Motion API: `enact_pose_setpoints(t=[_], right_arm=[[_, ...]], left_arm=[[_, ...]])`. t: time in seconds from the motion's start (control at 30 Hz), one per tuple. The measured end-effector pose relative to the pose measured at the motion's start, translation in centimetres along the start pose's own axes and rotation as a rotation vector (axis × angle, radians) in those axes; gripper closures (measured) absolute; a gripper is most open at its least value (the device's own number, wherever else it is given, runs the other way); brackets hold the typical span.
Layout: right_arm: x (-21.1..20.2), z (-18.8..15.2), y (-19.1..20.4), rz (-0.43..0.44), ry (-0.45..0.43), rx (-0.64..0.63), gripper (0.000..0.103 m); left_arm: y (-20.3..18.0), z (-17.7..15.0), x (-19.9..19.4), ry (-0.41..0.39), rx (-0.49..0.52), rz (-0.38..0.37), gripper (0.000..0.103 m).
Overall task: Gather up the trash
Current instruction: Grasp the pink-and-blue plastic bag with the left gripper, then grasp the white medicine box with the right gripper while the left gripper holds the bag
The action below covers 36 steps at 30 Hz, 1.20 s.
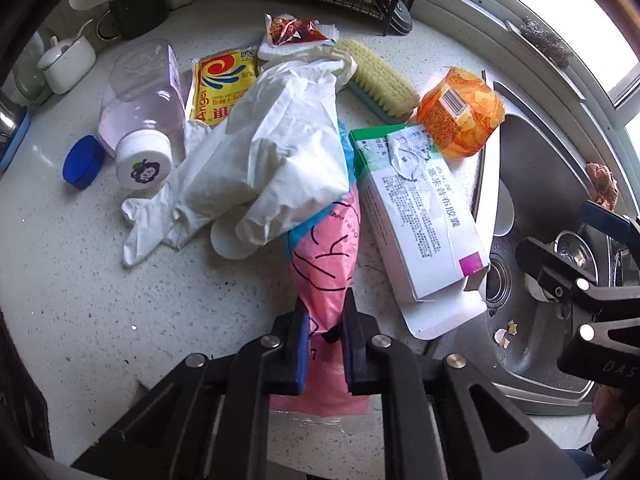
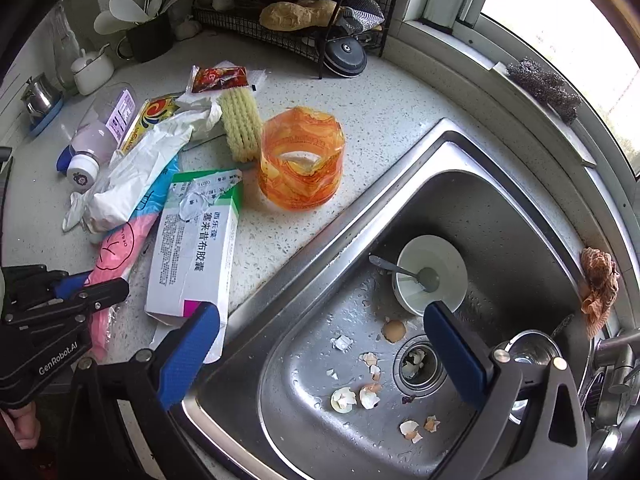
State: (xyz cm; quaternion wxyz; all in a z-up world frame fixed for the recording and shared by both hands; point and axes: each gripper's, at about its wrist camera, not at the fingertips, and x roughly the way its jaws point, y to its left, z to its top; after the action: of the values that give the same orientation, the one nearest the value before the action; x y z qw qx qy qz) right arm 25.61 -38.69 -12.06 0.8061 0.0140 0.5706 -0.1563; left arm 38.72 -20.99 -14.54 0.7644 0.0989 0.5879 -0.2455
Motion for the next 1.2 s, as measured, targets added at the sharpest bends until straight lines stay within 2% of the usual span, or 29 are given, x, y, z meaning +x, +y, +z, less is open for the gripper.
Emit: enact_pose_setpoints(t=[0.27,0.37,0.53,0.97,1.1,1.2], right_arm=[[-2.6,0.7,1.5,0.089,-0.043,0.01,0.0],[-3.3,1.0,2.7,0.133,-0.058,0.0,0.0],[-3.2,1.9,4.9,0.175,-0.065,-0.031,0.0],[4.3,3.5,6.8,0.148,0.051,-0.061,0.0],[5.2,3.9,7.3,0.165,0.063,-0.077,0.013],[5.8,3.7,7.9,0.193,0.09,-0.086,0.041]], left_arm=[[-0.6,-1.5,-6.2,-0.082,0.03,0.011,0.094],[0.5,-2.0,-8.4,-0.122,0.016,0.025,0.094],[2.3,-2.0,-8.2,-0.159,-0.025,0.052,0.094],[4.1,0.4,-1.9,-0.104,-0.079,0.044,0.094],[4.5,0.4,-1.1,-0.093,-0.085,0.048,0.094],[4.5,0.2,-1.1,-0.087,-0.085,0.052,0.094]])
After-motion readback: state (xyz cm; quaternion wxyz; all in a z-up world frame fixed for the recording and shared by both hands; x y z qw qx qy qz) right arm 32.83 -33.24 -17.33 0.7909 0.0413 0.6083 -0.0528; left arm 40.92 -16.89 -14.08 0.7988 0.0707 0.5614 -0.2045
